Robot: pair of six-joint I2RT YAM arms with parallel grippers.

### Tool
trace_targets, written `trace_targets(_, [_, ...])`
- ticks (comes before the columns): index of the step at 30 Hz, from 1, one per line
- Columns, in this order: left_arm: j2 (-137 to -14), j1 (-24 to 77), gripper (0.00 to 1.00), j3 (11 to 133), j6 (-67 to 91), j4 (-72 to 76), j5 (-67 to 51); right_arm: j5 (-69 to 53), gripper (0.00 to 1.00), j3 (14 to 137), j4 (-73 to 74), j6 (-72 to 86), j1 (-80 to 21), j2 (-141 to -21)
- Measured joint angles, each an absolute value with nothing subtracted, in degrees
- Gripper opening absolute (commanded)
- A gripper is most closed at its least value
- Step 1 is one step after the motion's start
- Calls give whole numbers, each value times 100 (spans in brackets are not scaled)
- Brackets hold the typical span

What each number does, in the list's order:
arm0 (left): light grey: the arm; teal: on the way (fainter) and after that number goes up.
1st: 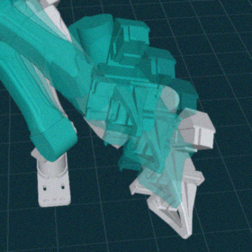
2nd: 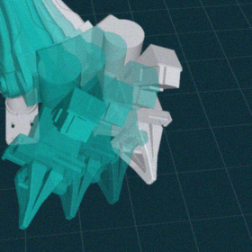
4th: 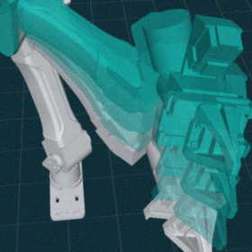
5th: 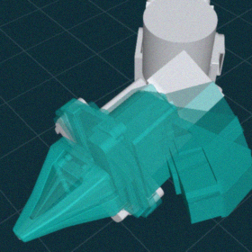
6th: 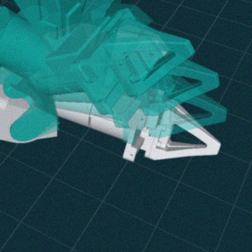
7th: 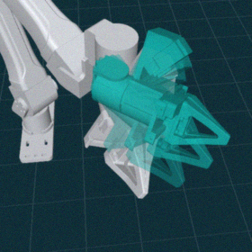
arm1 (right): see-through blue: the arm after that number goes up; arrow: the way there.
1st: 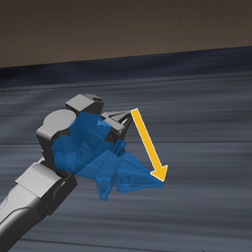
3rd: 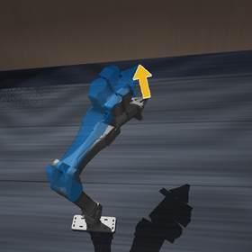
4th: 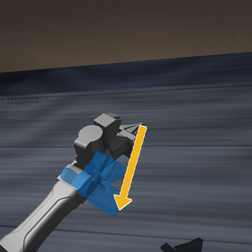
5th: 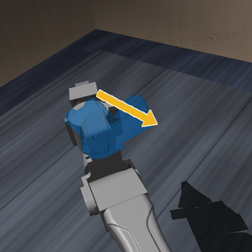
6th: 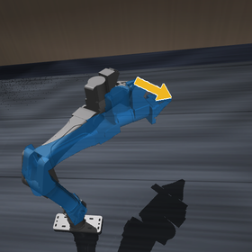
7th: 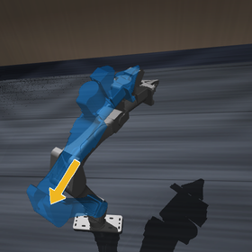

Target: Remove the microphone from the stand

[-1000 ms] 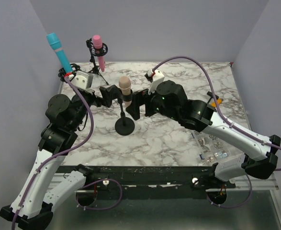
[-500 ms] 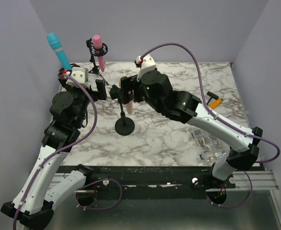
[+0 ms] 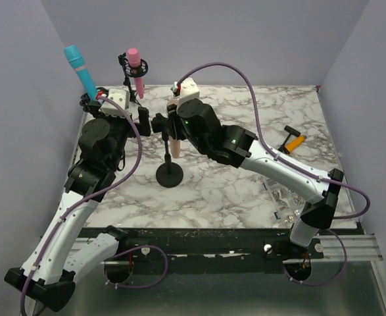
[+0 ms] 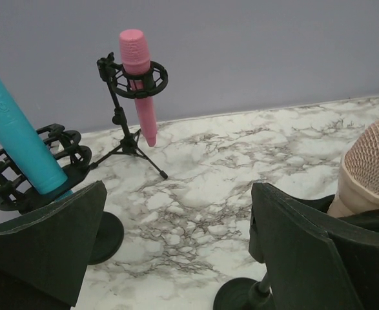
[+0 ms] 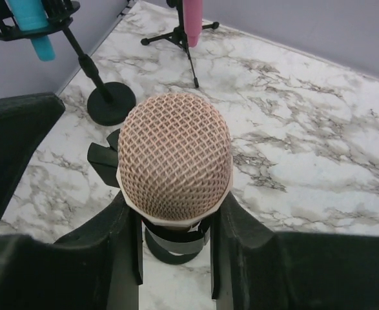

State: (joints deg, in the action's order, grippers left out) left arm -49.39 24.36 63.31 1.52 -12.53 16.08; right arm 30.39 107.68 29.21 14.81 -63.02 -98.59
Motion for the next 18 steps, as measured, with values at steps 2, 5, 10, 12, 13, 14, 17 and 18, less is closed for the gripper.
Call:
trace_targets(2, [-5043,2429,99,6331,156,-1275,1566,3148,1,10702,2781,1356,-6281,-9843])
trace_targets(5, [-5168,2394,99,6337,180,-1313,1378,3006,1,10357,2390,1238,-6152,-9668])
trace_targets(10, [-5260,2309,99,6364,294,-1319,596,1905,1,9644,2154,851,-5769,-9035])
trace_targets(12, [-5325,2246,99,6412,397,-1299,121,1448,1,9509,2158,681,-5555,-8862])
trace_targets(13, [-5352,2217,99,6420,451,-1288,-134,1247,1,9450,2165,578,-5465,-8792])
trace_targets(14, [-5387,2180,99,6425,502,-1284,-425,1083,1,9389,2163,486,-5374,-8731])
trace_targets(17, [-5531,2088,99,6436,609,-1269,-1103,681,1,9166,2102,202,-5157,-8527])
trace_targets(18, [-5588,2051,99,6436,663,-1247,-1339,462,1,9006,2012,93,-5089,-8455])
